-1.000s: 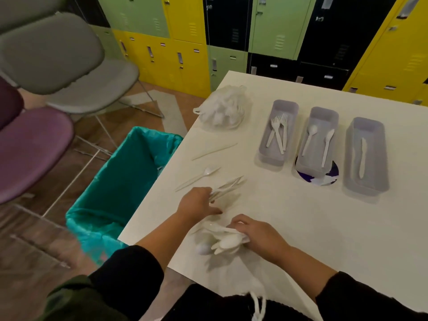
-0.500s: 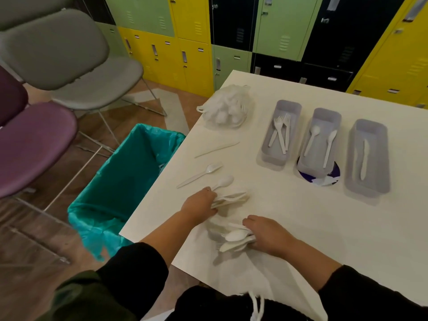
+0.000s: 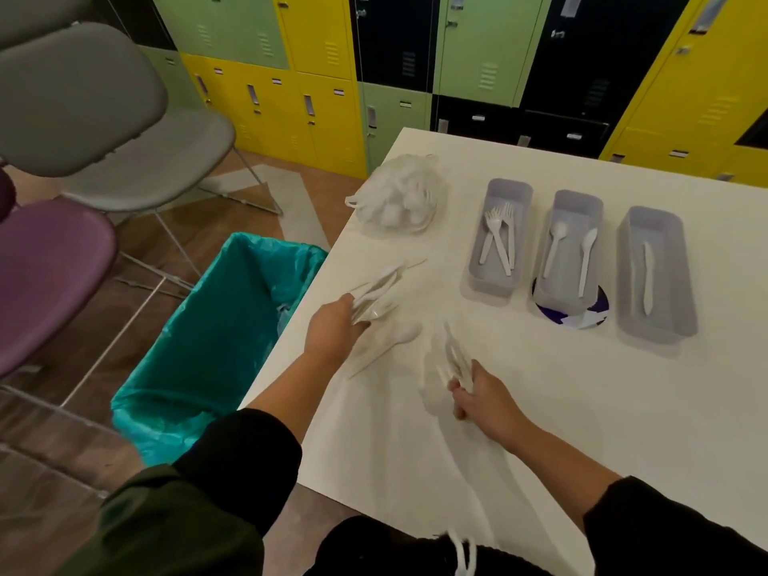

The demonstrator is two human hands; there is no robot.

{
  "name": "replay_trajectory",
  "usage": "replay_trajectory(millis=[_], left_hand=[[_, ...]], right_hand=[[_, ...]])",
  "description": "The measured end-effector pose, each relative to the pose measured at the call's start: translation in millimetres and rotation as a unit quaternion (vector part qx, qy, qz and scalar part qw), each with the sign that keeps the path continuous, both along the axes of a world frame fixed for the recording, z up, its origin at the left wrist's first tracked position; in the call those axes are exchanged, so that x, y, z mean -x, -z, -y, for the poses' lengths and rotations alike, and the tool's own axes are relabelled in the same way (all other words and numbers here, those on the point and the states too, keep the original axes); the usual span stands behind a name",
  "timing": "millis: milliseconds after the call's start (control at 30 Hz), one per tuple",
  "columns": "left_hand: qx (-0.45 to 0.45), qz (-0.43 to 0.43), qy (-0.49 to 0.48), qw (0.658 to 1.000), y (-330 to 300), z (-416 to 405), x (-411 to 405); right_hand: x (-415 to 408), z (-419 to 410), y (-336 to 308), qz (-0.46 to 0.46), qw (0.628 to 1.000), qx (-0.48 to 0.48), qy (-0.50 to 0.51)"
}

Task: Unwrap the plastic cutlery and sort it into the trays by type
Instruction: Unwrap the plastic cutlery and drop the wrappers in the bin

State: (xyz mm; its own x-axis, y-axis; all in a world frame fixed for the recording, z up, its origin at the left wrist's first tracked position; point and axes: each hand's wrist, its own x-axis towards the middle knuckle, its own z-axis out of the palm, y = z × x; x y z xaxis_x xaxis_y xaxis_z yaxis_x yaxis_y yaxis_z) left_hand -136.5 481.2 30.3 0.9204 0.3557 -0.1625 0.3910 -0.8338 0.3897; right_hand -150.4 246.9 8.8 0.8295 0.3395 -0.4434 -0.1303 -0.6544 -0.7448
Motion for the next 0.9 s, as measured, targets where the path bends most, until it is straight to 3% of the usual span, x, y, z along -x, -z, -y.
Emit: replay_trajectory(millis=[200, 400, 533, 733, 900], left_hand=[[-0.019, -0.051, 0.045, 0.997, 17.6, -11.8, -5.5], [0.023, -0.074, 0.074, 0.994, 27.4, -23.2, -17.6], [0.037, -0.088, 0.104, 0.990, 32.1, -32.1, -24.9], [0.066, -0.044, 0.099, 0.992, 30.3, -40.5, -36.2], [0.106, 0.022, 0.062, 0.992, 18.1, -43.4, -57.0]], right_hand=[[1.8, -56.0, 0.3, -0.037, 0.981, -0.045, 0.184], [-6.7, -97.6, 5.6, -0.025, 0.971, -0.027, 0.236], [-19.7, -114.0, 7.9, -0.013, 0.969, -0.007, 0.245], [-41.0, -121.9, 3.8, 0.017, 0.971, 0.023, 0.239], [-53.0, -121.6, 5.4, 0.043, 0.985, 0.092, 0.139]])
